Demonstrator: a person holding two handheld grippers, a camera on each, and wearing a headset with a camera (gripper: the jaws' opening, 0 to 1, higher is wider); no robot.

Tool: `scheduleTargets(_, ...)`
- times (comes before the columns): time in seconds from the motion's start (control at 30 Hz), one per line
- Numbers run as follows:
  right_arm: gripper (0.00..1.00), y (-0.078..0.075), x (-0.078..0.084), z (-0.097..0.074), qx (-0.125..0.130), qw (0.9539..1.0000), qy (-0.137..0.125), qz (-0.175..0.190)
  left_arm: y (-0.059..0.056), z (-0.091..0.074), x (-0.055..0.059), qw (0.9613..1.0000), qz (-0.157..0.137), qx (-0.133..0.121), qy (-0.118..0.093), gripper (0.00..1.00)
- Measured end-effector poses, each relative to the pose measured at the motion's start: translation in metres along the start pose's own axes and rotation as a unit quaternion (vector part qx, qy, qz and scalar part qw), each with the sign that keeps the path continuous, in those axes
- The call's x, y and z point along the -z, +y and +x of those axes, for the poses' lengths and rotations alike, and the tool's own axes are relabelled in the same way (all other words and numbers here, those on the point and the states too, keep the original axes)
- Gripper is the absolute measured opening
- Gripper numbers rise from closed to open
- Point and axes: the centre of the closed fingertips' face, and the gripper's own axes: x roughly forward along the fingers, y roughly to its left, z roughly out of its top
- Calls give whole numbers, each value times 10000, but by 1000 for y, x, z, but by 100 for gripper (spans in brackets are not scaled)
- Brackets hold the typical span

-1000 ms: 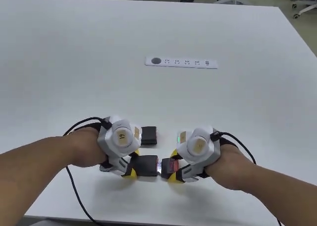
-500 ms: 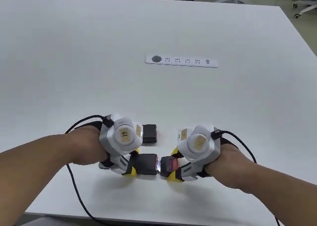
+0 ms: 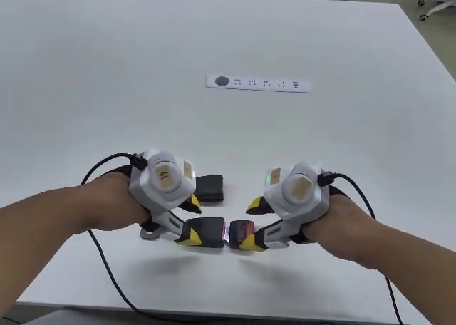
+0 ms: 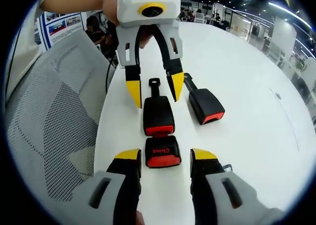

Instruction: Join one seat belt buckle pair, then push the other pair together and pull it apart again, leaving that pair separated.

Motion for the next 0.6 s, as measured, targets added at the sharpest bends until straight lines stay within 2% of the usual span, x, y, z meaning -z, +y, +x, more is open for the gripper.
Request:
scheduleTargets(0.03, 37, -4, 1, -2, 54, 10000, 8, -28, 3, -3, -5, 9999, -59, -36, -104, 36)
scheduleTargets(0.1, 37, -11, 4, -8, 129, 9999, 25, 16, 12, -6, -7, 9998, -61, -132, -110, 36)
scheduleTargets(0.17, 37, -20, 9, -15, 256, 9997, 52, 21, 23, -7, -6, 9997, -37, -249, -74, 38)
scheduleTargets(0.23, 37, -30, 15, -18, 393, 9992, 70, 44, 31, -7, -7, 9990, 204, -405, 63, 40)
scheduleTargets(0.27, 37, -35, 17, -20, 411, 9991, 76, 51, 33, -6, -7, 9989, 215, -401, 81, 41)
scheduleTargets(0.4, 37, -52, 30, -26, 559, 9983, 170, 82, 53, -3, -13, 9986, 155, -499, 10, 43)
scheduleTargets(0.43, 38, -56, 33, -28, 607, 9979, 206, 73, 54, -2, -15, 9985, 166, -512, 17, 43)
scheduleTargets(0.53, 38, -68, 42, -34, 663, 9974, 249, 107, 60, 1, -17, 9985, 240, -485, 90, 44)
scheduleTargets(0.6, 38, -74, 49, -37, 706, 9969, 339, 97, 69, 2, -15, 9984, 289, -467, 148, 45)
